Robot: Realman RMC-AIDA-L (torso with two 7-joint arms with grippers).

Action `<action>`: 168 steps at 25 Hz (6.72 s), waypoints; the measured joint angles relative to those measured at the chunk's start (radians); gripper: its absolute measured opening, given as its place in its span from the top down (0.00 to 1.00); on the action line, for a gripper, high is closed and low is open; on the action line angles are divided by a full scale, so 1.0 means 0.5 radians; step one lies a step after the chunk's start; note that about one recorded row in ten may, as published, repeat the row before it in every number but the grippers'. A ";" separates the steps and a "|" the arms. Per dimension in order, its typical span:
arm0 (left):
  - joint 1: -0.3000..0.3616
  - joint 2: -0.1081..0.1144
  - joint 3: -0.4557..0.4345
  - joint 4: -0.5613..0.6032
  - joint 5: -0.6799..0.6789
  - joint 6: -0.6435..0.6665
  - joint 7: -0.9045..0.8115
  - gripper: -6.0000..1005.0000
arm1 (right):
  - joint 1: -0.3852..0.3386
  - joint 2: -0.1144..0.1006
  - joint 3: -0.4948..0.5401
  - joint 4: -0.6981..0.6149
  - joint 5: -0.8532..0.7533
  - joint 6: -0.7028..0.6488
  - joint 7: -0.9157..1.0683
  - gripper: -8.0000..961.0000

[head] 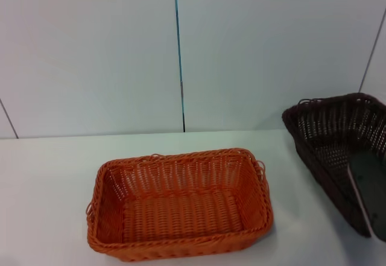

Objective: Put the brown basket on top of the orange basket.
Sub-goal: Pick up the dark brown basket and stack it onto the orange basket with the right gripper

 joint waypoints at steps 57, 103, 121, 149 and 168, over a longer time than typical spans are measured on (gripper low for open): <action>0.012 -0.018 -0.067 0.173 -0.164 -0.327 0.007 0.21 | 0.533 -0.081 -0.444 0.223 0.533 -0.712 -0.889 0.84; 0.008 -0.012 -0.070 0.242 -0.183 -0.509 -0.033 0.21 | 0.744 0.027 0.046 -0.173 0.692 -0.084 -1.950 0.84; -0.014 -0.019 -0.072 0.341 -0.220 -0.534 -0.002 0.21 | 0.758 -0.059 -0.157 -0.163 0.853 -0.264 -2.047 0.84; -0.022 -0.014 -0.067 0.381 -0.234 -0.656 0.004 0.21 | 0.607 -0.102 -0.261 -0.473 0.941 -0.740 -2.203 0.87; -0.010 -0.006 -0.075 0.364 -0.317 -0.802 -0.015 0.21 | 0.669 -0.146 -0.165 -0.287 1.003 -0.771 -2.245 0.86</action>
